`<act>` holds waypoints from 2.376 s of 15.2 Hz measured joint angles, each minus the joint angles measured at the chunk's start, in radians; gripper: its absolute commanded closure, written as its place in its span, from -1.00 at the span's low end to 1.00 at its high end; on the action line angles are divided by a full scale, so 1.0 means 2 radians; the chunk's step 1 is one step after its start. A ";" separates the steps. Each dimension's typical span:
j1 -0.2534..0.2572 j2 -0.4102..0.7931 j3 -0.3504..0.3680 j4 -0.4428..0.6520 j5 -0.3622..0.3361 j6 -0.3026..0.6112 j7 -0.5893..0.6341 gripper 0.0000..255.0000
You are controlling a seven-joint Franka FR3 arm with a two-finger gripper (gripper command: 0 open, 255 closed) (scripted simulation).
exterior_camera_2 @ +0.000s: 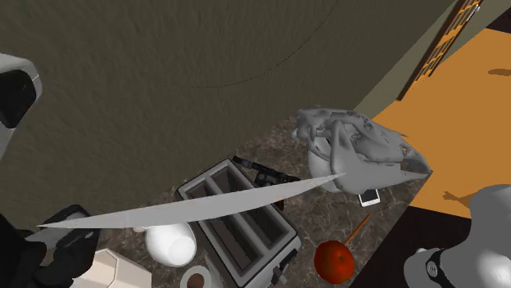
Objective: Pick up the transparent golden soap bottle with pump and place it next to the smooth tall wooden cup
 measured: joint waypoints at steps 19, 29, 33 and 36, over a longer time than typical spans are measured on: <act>0.020 -0.008 0.006 -0.125 -0.008 0.119 0.018 1.00; 0.021 -0.009 0.007 -0.195 -0.006 0.187 0.014 1.00; 0.022 -0.008 0.008 -0.221 -0.005 0.214 0.012 1.00; 0.022 -0.005 0.008 -0.236 -0.004 0.233 0.011 1.00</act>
